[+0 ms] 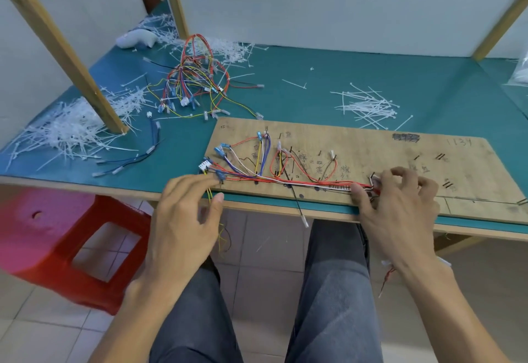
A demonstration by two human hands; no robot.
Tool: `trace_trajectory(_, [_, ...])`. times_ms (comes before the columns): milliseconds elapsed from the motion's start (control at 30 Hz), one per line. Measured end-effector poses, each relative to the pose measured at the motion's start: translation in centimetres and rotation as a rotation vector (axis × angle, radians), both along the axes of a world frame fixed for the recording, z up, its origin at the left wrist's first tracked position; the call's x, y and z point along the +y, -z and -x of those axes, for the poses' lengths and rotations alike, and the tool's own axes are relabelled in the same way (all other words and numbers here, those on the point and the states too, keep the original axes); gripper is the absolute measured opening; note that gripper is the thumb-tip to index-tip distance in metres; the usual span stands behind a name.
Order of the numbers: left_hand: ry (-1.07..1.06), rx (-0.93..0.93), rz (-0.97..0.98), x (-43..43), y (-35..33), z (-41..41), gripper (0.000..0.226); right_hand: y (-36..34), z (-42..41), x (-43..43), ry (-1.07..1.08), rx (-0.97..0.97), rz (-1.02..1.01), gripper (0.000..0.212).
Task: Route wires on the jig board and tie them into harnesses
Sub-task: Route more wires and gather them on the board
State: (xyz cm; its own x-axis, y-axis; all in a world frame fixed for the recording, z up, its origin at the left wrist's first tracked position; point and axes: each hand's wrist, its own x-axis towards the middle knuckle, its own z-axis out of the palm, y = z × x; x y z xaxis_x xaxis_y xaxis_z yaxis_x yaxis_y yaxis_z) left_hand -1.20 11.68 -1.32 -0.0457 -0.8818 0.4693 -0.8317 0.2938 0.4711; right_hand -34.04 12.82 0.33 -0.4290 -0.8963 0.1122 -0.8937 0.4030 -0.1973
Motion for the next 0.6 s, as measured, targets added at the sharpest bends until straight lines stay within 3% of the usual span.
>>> trace_trajectory(67, [-0.144,0.058,-0.041,0.8,-0.1,-0.5,0.017,-0.3,-0.4,0.1,-0.005,-0.081,0.092,0.067])
trace_trajectory(100, [-0.184,0.082,-0.104,1.0,0.0,-0.4,0.021,-0.5,-0.9,0.3,-0.032,-0.126,0.185,0.065])
trace_trajectory(200, [-0.216,0.108,-0.274,1.3,0.9,0.3,0.027,-0.9,-3.7,1.6,-0.248,-0.252,0.528,0.038])
trace_trajectory(267, [-0.224,0.172,-0.306,1.2,1.5,0.4,0.024,-0.6,-6.2,2.9,-0.407,-0.349,0.615,0.023])
trace_trajectory(367, [-0.226,0.342,-0.346,1.0,2.2,-0.3,0.024,0.6,-9.4,4.5,-0.538,-0.498,0.554,0.011])
trace_trajectory(467, [-0.203,0.394,-0.381,1.0,2.7,-1.4,0.025,1.9,-11.7,5.2,-0.601,-0.589,0.402,0.007])
trace_trajectory(600, [-0.137,0.448,-0.395,0.9,2.4,-2.6,0.024,2.9,-14.3,4.8,-0.691,-0.593,0.175,0.021])
